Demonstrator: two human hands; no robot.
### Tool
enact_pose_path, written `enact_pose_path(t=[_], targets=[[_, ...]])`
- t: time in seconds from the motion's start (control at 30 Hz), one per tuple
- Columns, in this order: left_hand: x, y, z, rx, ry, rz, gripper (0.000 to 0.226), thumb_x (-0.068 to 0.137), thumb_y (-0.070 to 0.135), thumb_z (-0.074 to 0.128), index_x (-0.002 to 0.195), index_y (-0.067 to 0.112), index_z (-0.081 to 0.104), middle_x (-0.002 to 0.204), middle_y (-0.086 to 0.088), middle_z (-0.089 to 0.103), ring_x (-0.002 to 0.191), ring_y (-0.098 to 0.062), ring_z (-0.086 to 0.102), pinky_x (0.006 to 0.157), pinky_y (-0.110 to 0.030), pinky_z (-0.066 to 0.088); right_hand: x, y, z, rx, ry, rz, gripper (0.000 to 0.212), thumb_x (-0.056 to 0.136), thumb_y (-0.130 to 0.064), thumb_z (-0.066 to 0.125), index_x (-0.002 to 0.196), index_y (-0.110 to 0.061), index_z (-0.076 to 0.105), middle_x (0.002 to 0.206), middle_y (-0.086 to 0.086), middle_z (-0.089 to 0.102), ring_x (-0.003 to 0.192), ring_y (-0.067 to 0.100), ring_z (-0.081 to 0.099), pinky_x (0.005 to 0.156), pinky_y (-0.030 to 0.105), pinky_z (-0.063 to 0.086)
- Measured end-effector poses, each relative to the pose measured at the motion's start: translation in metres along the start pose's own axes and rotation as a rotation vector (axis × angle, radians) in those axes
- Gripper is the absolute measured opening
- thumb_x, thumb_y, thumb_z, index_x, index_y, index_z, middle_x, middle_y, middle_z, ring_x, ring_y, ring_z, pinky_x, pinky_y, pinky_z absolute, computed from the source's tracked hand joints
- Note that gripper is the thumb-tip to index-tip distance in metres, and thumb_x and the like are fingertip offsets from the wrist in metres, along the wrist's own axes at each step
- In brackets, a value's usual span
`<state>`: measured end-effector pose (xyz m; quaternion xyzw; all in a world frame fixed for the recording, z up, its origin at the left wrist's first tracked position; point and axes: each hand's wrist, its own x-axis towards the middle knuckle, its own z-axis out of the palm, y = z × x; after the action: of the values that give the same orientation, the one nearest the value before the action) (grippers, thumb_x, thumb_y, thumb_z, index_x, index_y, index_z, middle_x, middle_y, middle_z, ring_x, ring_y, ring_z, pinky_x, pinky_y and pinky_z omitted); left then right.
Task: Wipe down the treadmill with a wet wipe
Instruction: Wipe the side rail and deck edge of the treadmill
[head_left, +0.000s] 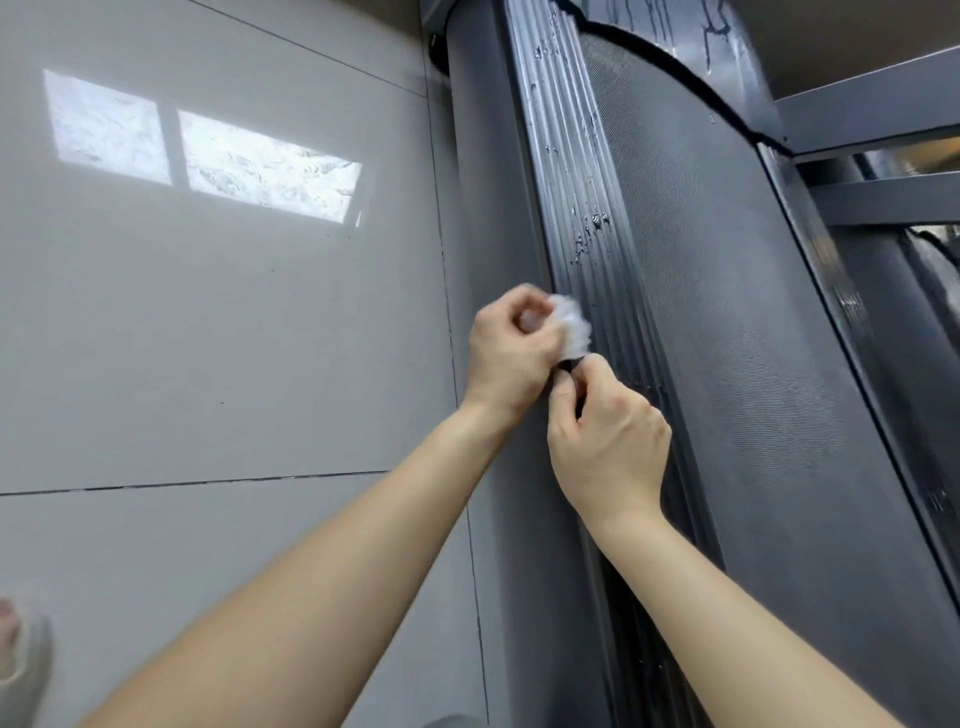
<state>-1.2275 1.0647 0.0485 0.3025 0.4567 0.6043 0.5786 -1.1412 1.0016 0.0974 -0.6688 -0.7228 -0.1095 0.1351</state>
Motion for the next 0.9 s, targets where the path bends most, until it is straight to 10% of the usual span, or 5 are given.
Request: enact_pose_path(t=[0.2, 0.37, 0.53, 0.9], targets=[[-0.112, -0.088, -0.045, 0.229, -0.001, -0.305, 0.008, 0.089, 0.008, 0.066, 0.083, 0.008, 0.060, 0.085, -0.010, 0.065, 0.059, -0.013, 0.060, 0.059, -0.037, 0.057, 0.001, 0.002, 0.002, 0.028, -0.008, 0.017, 0.032, 0.099, -0.023, 0.059, 0.074, -0.017, 0.042, 0.051, -0.007, 0.039, 0.042, 0.019, 0.028, 0.047, 0.024, 0.012], [-0.065, -0.042, -0.020, 0.335, 0.028, 0.067, 0.005, 0.082, 0.021, 0.066, 0.081, 0.024, 0.063, 0.084, 0.007, 0.057, 0.070, -0.011, 0.059, 0.063, -0.029, 0.050, 0.001, 0.001, 0.001, 0.049, -0.022, 0.038, 0.031, 0.101, -0.026, 0.057, 0.075, -0.015, 0.044, 0.054, -0.004, 0.044, 0.050, 0.025, 0.032, 0.052, 0.034, 0.023], [0.020, -0.002, -0.003, 0.154, 0.087, 0.040, 0.013, 0.086, -0.007, 0.059, 0.083, 0.005, 0.059, 0.058, 0.011, 0.054, 0.048, -0.004, 0.052, 0.050, -0.021, 0.045, 0.001, 0.000, -0.001, 0.068, -0.029, 0.033, 0.031, 0.103, -0.027, 0.053, 0.075, -0.017, 0.042, 0.054, -0.007, 0.041, 0.049, 0.026, 0.033, 0.053, 0.034, 0.022], [-0.098, -0.040, -0.009, 0.359, 0.031, 0.291, 0.014, 0.089, 0.004, 0.069, 0.094, 0.018, 0.069, 0.082, 0.003, 0.054, 0.068, -0.006, 0.053, 0.066, -0.013, 0.039, 0.002, 0.001, -0.001, 0.098, 0.011, 0.034, 0.035, 0.105, -0.035, 0.037, 0.074, -0.018, 0.036, 0.052, -0.003, 0.039, 0.052, 0.040, 0.047, 0.055, 0.037, 0.022]])
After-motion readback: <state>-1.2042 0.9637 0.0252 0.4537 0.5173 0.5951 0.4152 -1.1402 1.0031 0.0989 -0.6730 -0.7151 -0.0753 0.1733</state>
